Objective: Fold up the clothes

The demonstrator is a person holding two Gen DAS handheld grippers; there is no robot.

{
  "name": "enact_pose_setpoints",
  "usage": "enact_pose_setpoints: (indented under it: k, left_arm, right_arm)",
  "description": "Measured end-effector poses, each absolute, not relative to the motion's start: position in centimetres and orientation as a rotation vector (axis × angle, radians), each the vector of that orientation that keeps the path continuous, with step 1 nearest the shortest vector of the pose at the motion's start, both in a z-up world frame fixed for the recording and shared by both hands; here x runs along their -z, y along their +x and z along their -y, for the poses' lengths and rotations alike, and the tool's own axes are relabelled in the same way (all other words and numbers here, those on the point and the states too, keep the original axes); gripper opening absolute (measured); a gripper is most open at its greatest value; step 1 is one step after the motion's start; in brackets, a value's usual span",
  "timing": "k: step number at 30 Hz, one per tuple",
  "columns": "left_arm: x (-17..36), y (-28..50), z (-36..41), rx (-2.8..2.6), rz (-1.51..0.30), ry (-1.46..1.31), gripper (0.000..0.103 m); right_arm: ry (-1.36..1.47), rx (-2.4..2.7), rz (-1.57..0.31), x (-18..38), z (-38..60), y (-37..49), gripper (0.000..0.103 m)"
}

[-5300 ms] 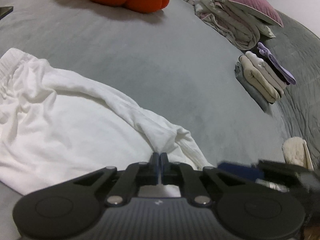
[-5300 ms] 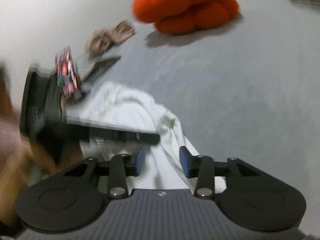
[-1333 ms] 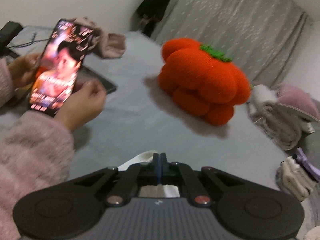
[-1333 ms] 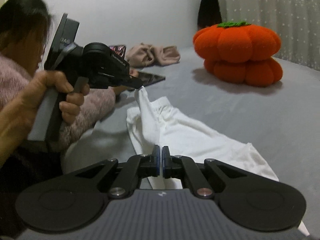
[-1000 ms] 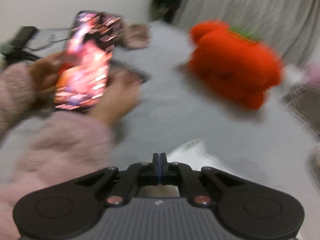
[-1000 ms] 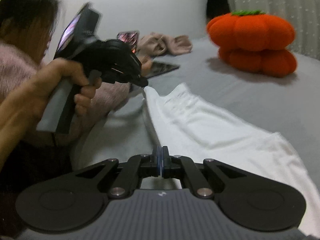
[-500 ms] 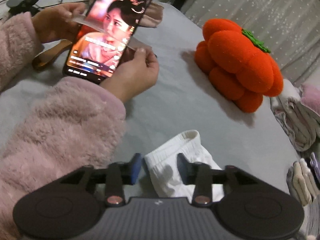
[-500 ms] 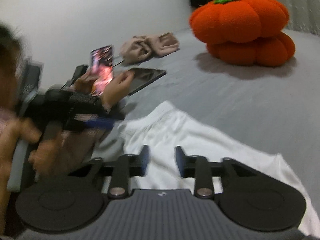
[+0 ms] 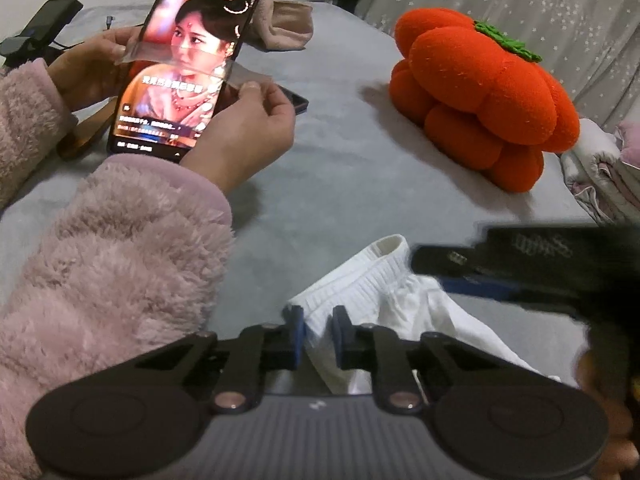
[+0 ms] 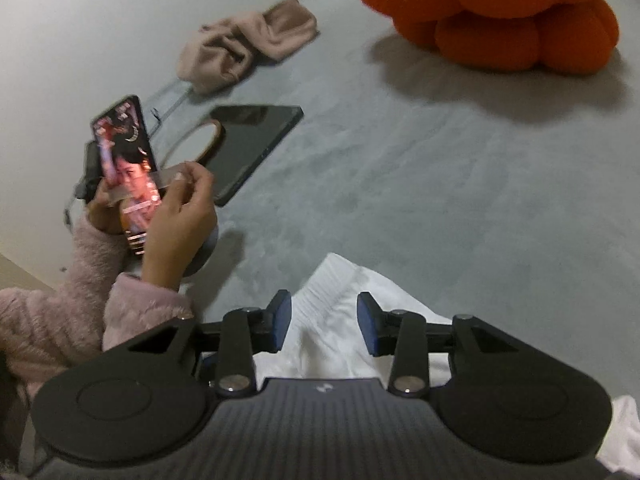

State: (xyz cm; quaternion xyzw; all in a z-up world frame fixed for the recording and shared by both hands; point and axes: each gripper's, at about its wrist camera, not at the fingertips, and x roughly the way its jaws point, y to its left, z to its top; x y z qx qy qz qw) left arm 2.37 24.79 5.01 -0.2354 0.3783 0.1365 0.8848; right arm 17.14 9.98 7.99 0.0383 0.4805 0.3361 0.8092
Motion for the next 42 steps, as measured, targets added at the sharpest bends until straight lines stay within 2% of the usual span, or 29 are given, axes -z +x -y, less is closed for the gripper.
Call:
enact_pose_setpoints:
  k: [8,9,10,11,14,19,24,25,26,28,29,31,34,42]
  left_arm:
    - [-5.2,2.2,-24.4,-0.253,-0.777,-0.484,0.011]
    - [-5.2,2.2,-24.4,-0.248,-0.776,-0.483,0.010]
    - [-5.2,2.2,-24.3,-0.242,-0.775,-0.482,0.009]
    - [-5.3,2.2,-24.3,-0.236,-0.774,-0.479,0.008]
    - [-5.4,2.4,-24.0,-0.223,-0.764,-0.461,0.006]
    - [-6.4,2.6,-23.5,-0.259,-0.703,-0.374,0.005]
    - [-4.9,4.0,-24.2,-0.282,-0.770,-0.376,0.006]
    - [-4.6,4.3,-24.2,-0.285,-0.787,-0.370,0.008]
    - [-4.5,4.4,-24.2,-0.287,-0.796,-0.362,0.010]
    - [-4.5,4.4,-24.3,-0.293,-0.804,-0.351,0.018]
    - [-4.6,4.3,-24.3,-0.296,-0.805,-0.348,0.018]
    - [-5.1,4.0,-24.3,-0.303,-0.797,-0.340,0.028]
    - [-6.1,3.4,-24.1,-0.312,-0.741,-0.320,0.039]
    - [-7.9,2.7,-21.8,-0.252,-0.613,-0.228,0.043]
  right_arm:
    - [-0.013,-0.558,-1.089,-6.8,-13.3,18.6,0.041]
    - [-0.026,-0.540,-1.092,-6.6,-13.4,18.6,0.038]
    - [-0.035,-0.526,-1.092,-6.5,-13.4,18.6,0.025]
    - [-0.043,-0.515,-1.090,-6.4,-13.4,18.6,0.019]
    - [-0.060,-0.495,-1.052,-6.8,-13.5,18.2,0.010]
    - [-0.078,-0.505,-0.957,-8.0,-14.6,18.2,0.009]
    - [-0.051,-0.530,-0.971,-6.0,-15.0,19.4,0.010]
    - [-0.037,-0.541,-0.977,-5.5,-14.8,19.5,0.011]
    - [-0.015,-0.554,-0.975,-5.4,-14.4,19.6,0.018]
    - [0.028,-0.578,-0.973,-5.4,-13.7,19.6,0.021]
    - [0.047,-0.586,-0.970,-5.7,-13.2,19.5,0.032]
    - [0.065,-0.605,-0.945,-6.6,-12.1,19.2,0.043]
    - [0.072,-0.621,-0.909,-8.2,-10.1,18.3,0.045]
    - [0.181,-0.586,-0.856,-9.8,-1.3,14.9,0.047]
